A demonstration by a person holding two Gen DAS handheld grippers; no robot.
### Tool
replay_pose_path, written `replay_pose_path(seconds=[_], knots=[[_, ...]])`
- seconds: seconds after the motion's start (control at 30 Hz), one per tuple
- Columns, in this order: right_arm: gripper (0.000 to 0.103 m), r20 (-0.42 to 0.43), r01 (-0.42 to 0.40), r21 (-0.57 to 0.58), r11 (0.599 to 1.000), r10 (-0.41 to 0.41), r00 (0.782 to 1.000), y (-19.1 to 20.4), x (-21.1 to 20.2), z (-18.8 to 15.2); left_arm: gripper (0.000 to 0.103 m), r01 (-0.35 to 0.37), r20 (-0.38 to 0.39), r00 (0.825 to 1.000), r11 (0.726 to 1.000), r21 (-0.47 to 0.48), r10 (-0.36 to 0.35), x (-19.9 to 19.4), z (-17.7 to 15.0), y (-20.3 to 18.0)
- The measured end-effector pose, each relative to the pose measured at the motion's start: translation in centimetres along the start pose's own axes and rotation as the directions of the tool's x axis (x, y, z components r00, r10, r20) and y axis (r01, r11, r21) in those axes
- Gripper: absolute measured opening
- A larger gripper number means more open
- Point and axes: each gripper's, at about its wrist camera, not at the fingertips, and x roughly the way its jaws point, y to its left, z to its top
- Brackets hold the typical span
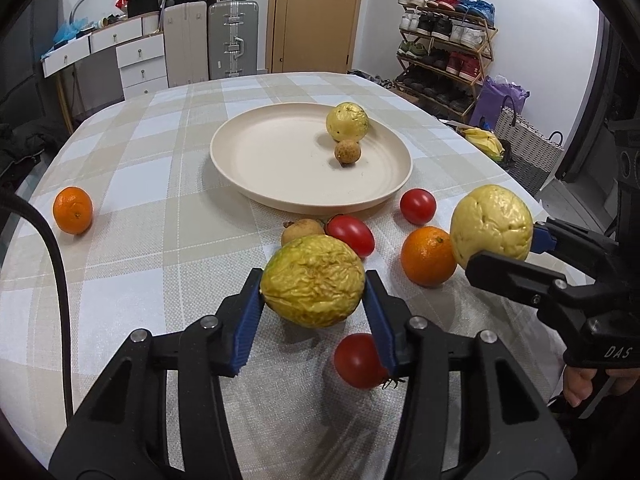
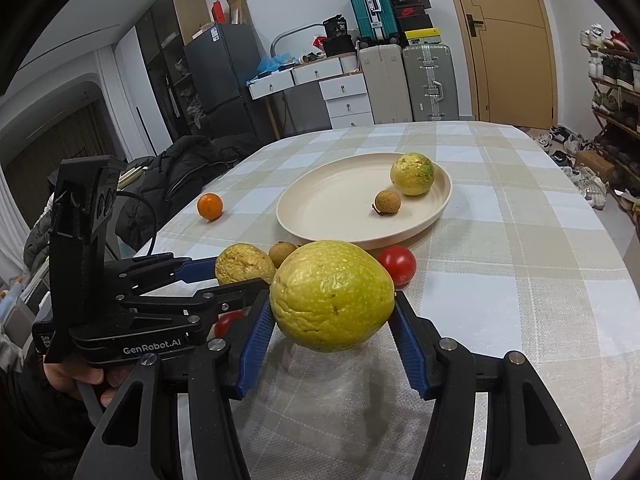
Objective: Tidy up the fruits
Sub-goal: 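Carry the wrinkled fruit with the left tool while the right carries the citrus toward the plate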
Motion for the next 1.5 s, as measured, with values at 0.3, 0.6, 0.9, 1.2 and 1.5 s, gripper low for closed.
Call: replay_pose_path(seconds=[0.3, 0.6, 0.9, 1.2, 1.5], knots=[[0.059, 0.011, 0.002, -0.008, 1.0, -0.002, 1.0, 0.1, -0.3, 0.1, 0.046, -0.001, 0.041, 0.999, 1.0, 0.007, 0.001, -1.1, -0.2, -0.3], [0.059, 0.025, 0.007, -0.016, 1.0, -0.007, 1.0, -0.2, -0.4, 0.8, 0.046, -0.009, 0.114, 0.993, 1.0, 0.01, 0.008, -2.9, 0.3, -0.3], [0.059, 0.026, -0.012, -0.018, 1.0, 0.013, 1.0, -0.6, 0.0, 2.1, 0.046, -0.026, 0.158, 0.987, 1.0, -0.01, 0.027, -4.2, 1.5, 0.3], [0.059, 0.027, -0.013, -0.011, 1.0, 0.013, 1.0, -1.2, 0.7, 3.6, 0.046, -0.035, 0.178, 0.983, 0.999, -0.022, 0.038, -4.4, 3.1, 0.8], [0.059, 0.044, -0.009, 0.002, 1.0, 0.009, 0.999, -1.7, 0.9, 5.0, 0.046, -0.044, 0.191, 0.98, 0.998, -0.036, 0.05, -3.6, 4.4, 1.2]])
